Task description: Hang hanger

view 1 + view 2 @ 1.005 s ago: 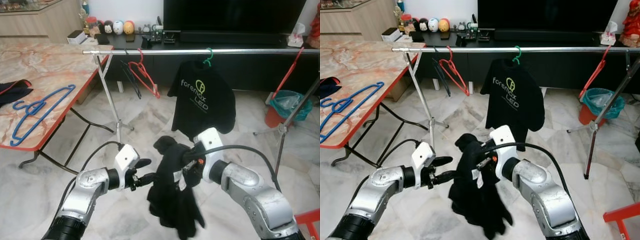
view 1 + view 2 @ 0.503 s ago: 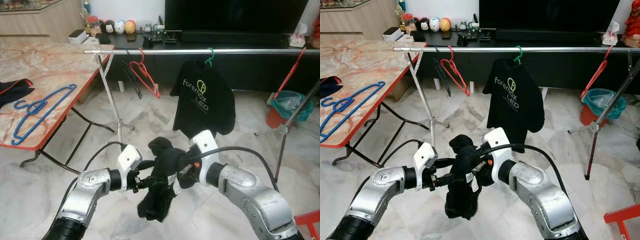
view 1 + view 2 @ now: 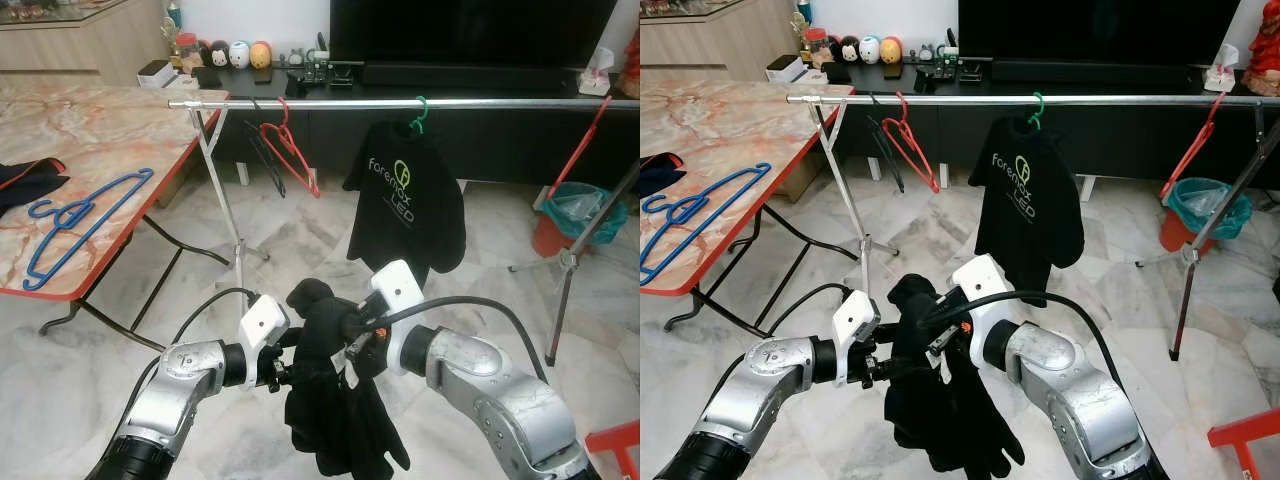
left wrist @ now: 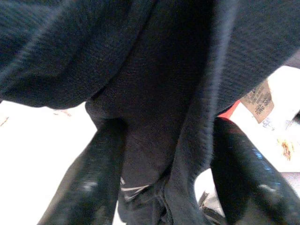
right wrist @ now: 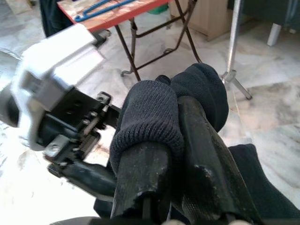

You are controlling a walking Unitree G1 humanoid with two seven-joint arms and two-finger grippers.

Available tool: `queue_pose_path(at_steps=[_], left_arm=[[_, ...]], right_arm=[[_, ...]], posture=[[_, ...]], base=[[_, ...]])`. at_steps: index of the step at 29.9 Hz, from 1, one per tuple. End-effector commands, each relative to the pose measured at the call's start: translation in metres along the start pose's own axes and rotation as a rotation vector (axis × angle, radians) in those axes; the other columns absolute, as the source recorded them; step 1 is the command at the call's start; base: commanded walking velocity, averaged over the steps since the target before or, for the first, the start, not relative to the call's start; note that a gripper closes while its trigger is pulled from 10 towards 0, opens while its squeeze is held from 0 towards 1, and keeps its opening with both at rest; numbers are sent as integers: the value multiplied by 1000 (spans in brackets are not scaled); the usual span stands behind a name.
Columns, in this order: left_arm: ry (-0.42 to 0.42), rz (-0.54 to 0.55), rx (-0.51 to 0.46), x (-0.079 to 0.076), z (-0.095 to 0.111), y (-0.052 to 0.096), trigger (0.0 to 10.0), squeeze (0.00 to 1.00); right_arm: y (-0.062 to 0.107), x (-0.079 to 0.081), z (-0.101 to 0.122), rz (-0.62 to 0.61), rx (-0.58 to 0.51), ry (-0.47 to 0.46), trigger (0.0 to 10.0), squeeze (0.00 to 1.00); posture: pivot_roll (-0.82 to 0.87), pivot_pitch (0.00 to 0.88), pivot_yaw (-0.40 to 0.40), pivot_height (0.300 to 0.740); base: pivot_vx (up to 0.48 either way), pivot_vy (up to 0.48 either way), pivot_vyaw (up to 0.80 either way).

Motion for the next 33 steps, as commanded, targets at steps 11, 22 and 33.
queue_pose_path(at_steps=[11, 22, 33], left_arm=[[10, 29, -12, 5, 1, 1, 0, 0], [14, 9, -10, 3, 2, 2, 0, 0], [20, -15, -3, 1, 2, 4, 0, 0]], right_arm=[[0, 11, 16, 52, -48, 42, 10000, 0], [2, 4, 14, 18, -42, 42, 10000, 0], [6, -6, 8, -30, -25, 45, 10000, 0]], posture=[[-21, 15, 26, 740], [-19, 23, 32, 740], [-13, 29, 36, 740]], base=[[0, 0, 0], [0, 0, 0], [0, 0, 0]])
Point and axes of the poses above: a point about 5 cm out from each wrist's last joint towards the gripper, its own y axis pointing back from the gripper into the wrist, its own z axis along the axis of the wrist's last joint, x = y × z, the point moved 2 cm from there along -y, pointing out of the wrist towards the gripper, and after that the axes turned 6 degrees about -y, right-handed, at the moved point
